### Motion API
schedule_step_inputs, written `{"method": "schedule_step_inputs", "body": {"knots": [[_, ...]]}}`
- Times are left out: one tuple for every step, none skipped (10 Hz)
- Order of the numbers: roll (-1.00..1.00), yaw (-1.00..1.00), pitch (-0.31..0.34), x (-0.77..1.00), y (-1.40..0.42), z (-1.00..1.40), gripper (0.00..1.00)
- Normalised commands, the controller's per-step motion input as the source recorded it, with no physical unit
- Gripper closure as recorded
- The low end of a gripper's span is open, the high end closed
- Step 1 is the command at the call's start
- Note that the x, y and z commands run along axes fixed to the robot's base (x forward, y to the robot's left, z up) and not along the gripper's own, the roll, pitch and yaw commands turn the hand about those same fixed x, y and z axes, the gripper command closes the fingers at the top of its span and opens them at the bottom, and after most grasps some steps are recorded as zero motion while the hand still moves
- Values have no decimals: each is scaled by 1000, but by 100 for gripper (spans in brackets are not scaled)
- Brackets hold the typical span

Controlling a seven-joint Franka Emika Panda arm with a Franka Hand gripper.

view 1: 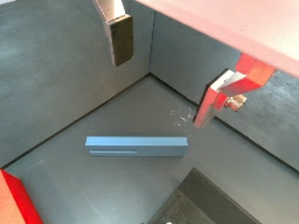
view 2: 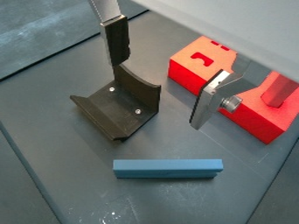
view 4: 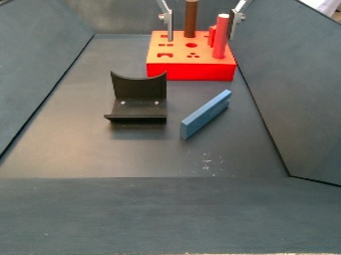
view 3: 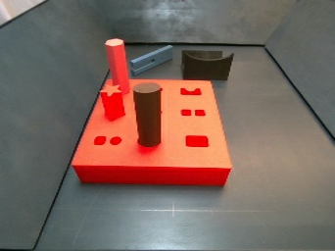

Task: Pick up the double-square object. Move up. Rotate the double-square object. Place the double-square object on the fixture. Regrasp the double-square object. Move to above the board. Insert the double-square object.
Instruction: Pick up the double-square object.

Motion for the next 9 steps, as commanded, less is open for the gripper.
{"method": "schedule_step_inputs", "body": {"knots": [[0, 0, 0, -29, 0, 0, 0], [19, -69, -3, -223, 0, -63, 0], [-74, -429, 113, 106, 157, -374, 0], [-96, -451, 146, 194, 163, -497, 0], [-156, -451, 133, 146, 209, -603, 0], [-171, -469, 90, 114, 269, -683, 0], [-179, -454, 66, 66, 266, -703, 0], [-184, -360, 60, 100, 214, -709, 0], [-221, -269, 0, -146, 31, -734, 0]]}}
